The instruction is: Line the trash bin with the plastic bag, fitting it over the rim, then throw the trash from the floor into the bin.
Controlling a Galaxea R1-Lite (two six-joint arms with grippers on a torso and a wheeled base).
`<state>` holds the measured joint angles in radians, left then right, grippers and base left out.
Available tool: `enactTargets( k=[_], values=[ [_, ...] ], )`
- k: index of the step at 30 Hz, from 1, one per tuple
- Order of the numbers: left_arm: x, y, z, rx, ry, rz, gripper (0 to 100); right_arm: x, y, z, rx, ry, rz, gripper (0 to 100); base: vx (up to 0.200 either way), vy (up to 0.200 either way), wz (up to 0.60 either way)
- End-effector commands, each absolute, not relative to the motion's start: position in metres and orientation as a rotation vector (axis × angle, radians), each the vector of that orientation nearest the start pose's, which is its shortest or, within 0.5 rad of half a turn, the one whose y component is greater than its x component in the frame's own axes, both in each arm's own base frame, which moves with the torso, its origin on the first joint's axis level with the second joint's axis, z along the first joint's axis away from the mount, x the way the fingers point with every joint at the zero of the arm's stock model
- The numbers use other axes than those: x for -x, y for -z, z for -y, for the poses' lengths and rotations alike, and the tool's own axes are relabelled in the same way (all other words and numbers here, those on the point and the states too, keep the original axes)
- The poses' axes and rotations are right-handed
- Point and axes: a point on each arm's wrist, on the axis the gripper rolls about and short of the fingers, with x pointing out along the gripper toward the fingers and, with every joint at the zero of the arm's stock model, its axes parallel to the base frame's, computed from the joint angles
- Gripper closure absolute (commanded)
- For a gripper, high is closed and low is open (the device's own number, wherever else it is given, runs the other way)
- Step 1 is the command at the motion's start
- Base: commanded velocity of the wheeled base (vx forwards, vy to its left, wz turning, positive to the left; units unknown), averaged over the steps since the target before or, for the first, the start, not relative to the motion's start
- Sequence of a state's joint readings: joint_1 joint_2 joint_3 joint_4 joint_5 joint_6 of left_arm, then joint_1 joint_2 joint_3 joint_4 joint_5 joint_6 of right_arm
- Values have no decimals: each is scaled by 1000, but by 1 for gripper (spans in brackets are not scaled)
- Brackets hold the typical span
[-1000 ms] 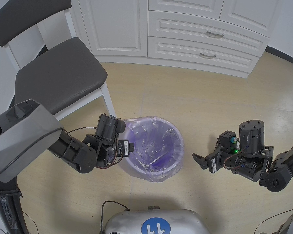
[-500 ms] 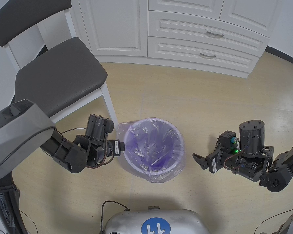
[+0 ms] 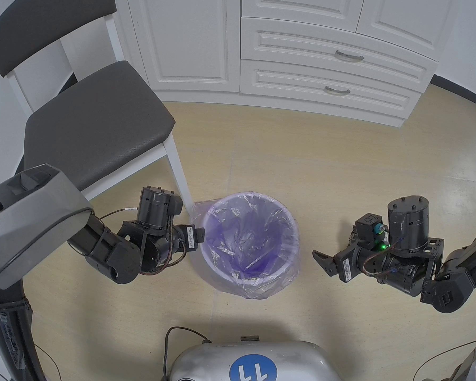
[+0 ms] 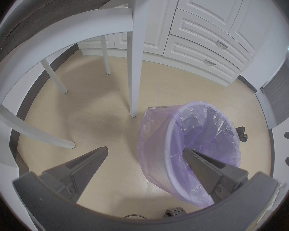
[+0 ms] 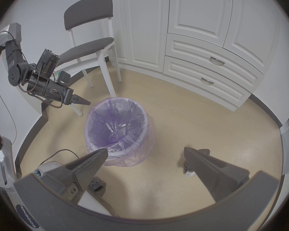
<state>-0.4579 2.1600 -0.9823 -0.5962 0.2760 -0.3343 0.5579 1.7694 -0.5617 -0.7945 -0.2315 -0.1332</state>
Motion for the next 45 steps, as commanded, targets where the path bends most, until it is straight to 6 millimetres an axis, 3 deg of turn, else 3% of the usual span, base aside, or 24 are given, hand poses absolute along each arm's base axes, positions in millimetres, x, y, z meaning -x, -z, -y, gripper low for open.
enactTargets(
  k=[1,16,28,31,45],
  values=[
    [-356,-51,170,109,84,-580,0,-246,-114,-147,294,-348,-370,0,0,0,0],
    [-360,-41,168,104,70,-599,0,-247,-112,-147,296,-345,-377,0,0,0,0],
    [-358,-32,151,108,30,-623,0,-249,-107,-147,317,-345,-388,0,0,0,0],
    [-357,-25,151,119,49,-623,0,-250,-107,-147,317,-345,-389,0,0,0,0],
    [-367,40,151,141,60,-621,0,-264,-92,-156,315,-335,-404,0,0,0,0]
  ],
)
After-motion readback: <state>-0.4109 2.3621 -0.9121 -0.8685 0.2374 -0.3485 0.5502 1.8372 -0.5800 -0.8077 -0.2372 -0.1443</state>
